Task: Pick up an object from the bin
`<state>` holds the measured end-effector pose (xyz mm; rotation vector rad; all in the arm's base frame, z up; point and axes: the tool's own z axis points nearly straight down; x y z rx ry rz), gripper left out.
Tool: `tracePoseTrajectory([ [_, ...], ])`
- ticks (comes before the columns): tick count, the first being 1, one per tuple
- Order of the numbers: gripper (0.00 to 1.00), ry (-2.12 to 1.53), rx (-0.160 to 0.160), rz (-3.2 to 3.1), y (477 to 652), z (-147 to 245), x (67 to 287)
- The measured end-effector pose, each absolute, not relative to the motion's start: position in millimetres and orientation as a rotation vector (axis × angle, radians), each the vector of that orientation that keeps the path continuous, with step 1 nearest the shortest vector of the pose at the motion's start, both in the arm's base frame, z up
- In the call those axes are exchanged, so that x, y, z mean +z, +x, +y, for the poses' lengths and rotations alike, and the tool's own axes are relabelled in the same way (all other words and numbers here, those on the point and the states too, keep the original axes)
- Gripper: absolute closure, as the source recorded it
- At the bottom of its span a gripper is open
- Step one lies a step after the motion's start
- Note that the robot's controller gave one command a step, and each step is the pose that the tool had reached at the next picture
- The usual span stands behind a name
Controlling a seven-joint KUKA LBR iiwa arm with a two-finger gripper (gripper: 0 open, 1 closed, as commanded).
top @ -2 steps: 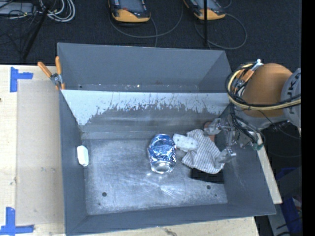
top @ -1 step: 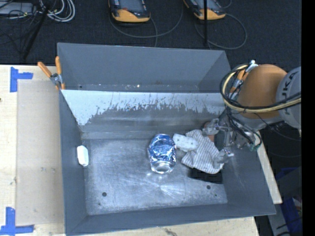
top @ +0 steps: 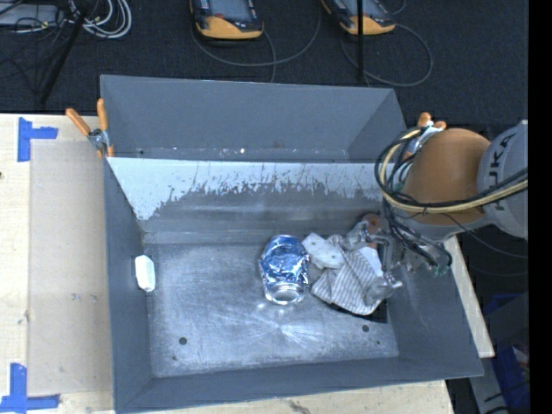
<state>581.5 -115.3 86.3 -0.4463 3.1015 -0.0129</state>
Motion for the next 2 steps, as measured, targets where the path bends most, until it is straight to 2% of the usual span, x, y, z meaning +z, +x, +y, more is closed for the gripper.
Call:
tracePoseTrajectory([
  [1,0.0,-0.493,0.002,3.106,578.9,-96.5,84.1],
  [2,1.0,-0.893,-0.012,3.012,586.4,-61.0,79.6],
])
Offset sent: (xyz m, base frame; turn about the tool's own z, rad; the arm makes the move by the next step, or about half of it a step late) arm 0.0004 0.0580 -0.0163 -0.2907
